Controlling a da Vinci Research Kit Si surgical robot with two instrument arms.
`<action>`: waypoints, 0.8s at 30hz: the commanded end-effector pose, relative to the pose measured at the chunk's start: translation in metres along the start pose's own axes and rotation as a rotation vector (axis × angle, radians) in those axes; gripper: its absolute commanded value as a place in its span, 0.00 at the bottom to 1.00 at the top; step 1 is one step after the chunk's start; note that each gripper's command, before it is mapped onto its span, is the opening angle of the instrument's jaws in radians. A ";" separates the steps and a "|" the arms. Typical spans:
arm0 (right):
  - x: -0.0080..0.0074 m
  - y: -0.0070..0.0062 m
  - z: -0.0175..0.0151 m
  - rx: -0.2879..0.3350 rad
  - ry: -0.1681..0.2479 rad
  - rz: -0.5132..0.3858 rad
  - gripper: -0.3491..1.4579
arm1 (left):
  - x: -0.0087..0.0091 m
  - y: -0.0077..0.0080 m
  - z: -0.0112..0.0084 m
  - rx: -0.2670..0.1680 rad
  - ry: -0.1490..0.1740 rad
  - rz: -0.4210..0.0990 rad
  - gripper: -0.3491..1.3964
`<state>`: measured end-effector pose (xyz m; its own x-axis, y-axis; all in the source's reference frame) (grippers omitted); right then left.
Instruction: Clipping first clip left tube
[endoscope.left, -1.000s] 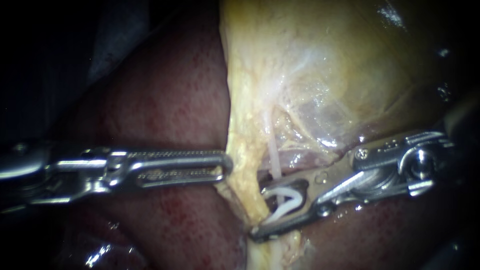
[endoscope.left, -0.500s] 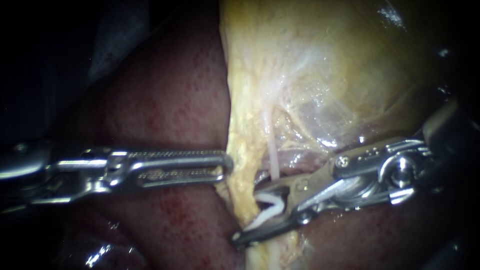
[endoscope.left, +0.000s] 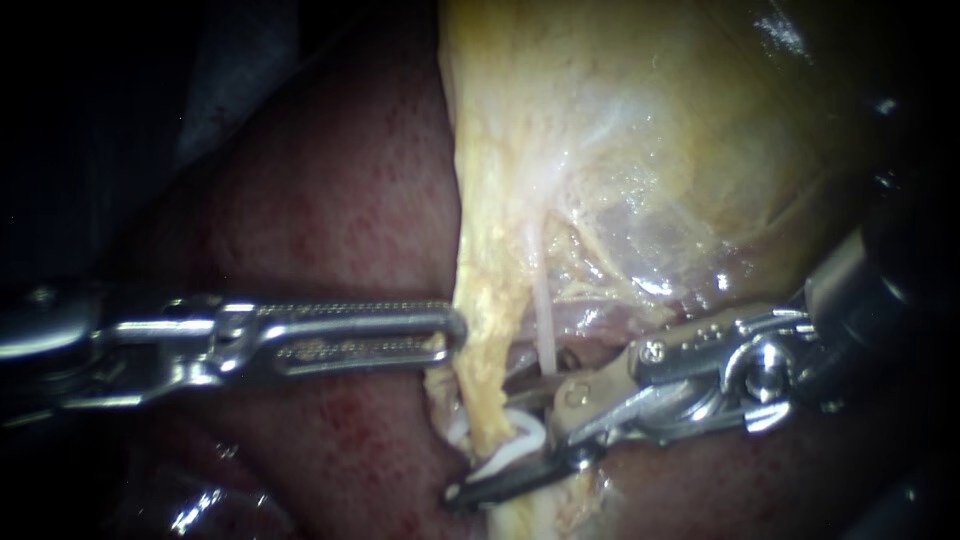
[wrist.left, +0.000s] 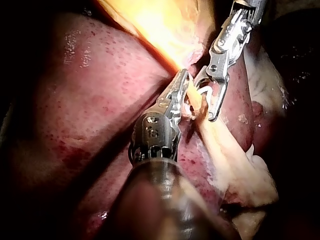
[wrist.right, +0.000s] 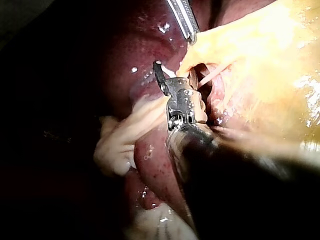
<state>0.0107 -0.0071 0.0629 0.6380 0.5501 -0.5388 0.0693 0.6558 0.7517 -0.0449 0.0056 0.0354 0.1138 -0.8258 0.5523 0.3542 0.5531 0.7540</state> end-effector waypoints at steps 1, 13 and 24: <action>0.0000 0.0000 -0.0001 -0.001 0.000 0.005 0.47 | 0.0000 0.0000 0.0000 0.000 0.000 0.000 0.00; -0.0005 -0.0002 -0.0006 0.051 -0.026 0.024 0.26 | 0.0000 0.0000 0.0000 0.000 0.000 0.000 0.00; -0.0009 0.0001 -0.0011 0.052 -0.054 0.030 0.11 | 0.0000 0.0000 0.0000 0.000 0.000 0.000 0.00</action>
<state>0.0092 -0.0069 0.0631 0.6816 0.5399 -0.4940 0.0869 0.6105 0.7872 -0.0450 0.0056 0.0354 0.1135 -0.8258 0.5525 0.3547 0.5531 0.7538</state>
